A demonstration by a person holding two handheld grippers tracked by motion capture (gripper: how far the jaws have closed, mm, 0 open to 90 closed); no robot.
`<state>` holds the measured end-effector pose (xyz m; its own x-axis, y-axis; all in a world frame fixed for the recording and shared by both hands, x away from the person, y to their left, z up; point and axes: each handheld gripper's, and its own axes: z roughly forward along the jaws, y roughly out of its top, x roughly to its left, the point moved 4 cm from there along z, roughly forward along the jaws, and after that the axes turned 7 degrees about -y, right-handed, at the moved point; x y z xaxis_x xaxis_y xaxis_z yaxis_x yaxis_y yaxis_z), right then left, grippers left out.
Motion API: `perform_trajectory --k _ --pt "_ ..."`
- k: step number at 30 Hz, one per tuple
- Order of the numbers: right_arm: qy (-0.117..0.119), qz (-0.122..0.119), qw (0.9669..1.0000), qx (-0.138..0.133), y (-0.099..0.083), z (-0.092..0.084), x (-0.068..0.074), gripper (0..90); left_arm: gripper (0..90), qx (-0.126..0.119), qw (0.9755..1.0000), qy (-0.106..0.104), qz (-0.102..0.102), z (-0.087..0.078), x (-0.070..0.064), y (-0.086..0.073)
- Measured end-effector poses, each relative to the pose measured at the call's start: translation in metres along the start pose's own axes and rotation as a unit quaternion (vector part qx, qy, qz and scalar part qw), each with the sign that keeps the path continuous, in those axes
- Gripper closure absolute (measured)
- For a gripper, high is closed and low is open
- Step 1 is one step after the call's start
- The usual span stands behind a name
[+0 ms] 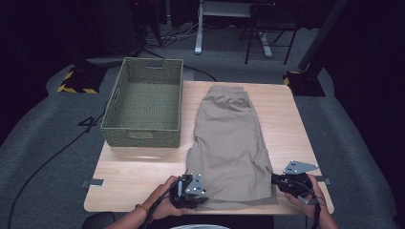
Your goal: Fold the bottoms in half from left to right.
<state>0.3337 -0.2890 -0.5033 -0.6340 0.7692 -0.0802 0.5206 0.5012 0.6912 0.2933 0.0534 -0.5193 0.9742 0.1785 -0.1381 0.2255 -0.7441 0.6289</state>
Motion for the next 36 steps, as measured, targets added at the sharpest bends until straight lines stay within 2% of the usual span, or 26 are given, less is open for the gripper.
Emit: perform_trajectory --k 2,3,5,7,8,10,12,14,15,16,18,19,21,22,26,29,30,36 --pt "-0.011 0.016 0.9998 -0.001 -0.006 -0.006 -0.007 63.5 57.8 -0.005 1.0 -0.001 -0.005 -0.005 -0.002 -0.002" --pt "-0.016 0.02 0.9996 -0.006 -0.007 -0.01 -0.01 55.8 52.1 -0.012 0.9999 0.006 -0.007 -0.008 -0.001 -0.003" --pt "-0.03 0.03 0.9989 -0.018 -0.006 -0.017 -0.016 46.8 39.7 -0.018 0.9993 0.028 -0.019 -0.017 0.002 -0.004" --pt "-0.039 0.03 0.9982 -0.034 -0.001 -0.023 -0.019 40.0 26.0 -0.042 0.9966 0.054 -0.047 -0.027 0.01 -0.004" --pt "-0.041 0.027 0.9977 -0.048 0.006 -0.026 -0.018 35.4 22.9 -0.056 0.9954 0.055 -0.054 -0.03 0.013 -0.003" --pt "-0.053 0.024 0.9963 -0.064 0.017 -0.029 -0.018 32.9 20.7 -0.078 0.992 0.078 -0.062 -0.04 0.022 0.001" --pt "-0.039 0.023 0.9946 -0.093 0.031 -0.029 -0.016 32.7 20.3 -0.088 0.9904 0.091 -0.055 -0.043 0.03 0.008" --pt "-0.019 0.008 0.9947 -0.101 0.043 -0.019 -0.012 32.7 20.4 -0.087 0.9893 0.108 -0.046 -0.041 0.038 0.014" --pt "-0.01 -0.007 0.9949 -0.1 0.047 -0.01 -0.009 34.3 20.3 -0.087 0.9895 0.106 -0.046 -0.038 0.043 0.017" --pt "-0.003 -0.016 0.9955 -0.093 0.049 0.002 -0.007 35.3 20.3 -0.086 0.9897 0.105 -0.045 -0.033 0.049 0.019" --pt "0.011 -0.028 0.997 -0.072 0.049 0.026 -0.006 34.4 20.3 -0.063 0.9898 0.121 -0.04 -0.023 0.059 0.022" --pt "0.018 -0.037 0.9971 -0.064 0.048 0.036 -0.004 34.5 20.2 -0.054 0.9912 0.115 -0.038 -0.018 0.062 0.022" --pt "0.031 -0.04 0.9974 -0.052 0.046 0.05 -0.003 34.2 20.1 -0.044 0.9922 0.11 -0.037 -0.009 0.068 0.021" --pt "0.041 -0.042 0.997 -0.049 0.045 0.054 -0.002 34.2 19.8 -0.042 0.9933 0.1 -0.041 -0.004 0.069 0.021" --pt "0.05 -0.051 0.997 -0.029 0.035 0.063 0.003 34.1 18.5 -0.02 0.9952 0.088 -0.037 0.006 0.071 0.013" --pt "0.05 -0.048 0.9971 -0.03 0.032 0.062 0.003 34.1 18.0 -0.035 0.9957 0.069 -0.05 0.008 0.071 0.009" --pt "0.049 -0.046 0.9973 -0.029 0.031 0.062 0.004 34.1 17.0 -0.038 0.9963 0.062 -0.047 0.008 0.071 0.007" --pt "0.038 -0.042 0.9977 -0.037 0.024 0.056 0.01 34.4 16.6 -0.049 0.9966 0.056 -0.036 0.008 0.067 0.004"
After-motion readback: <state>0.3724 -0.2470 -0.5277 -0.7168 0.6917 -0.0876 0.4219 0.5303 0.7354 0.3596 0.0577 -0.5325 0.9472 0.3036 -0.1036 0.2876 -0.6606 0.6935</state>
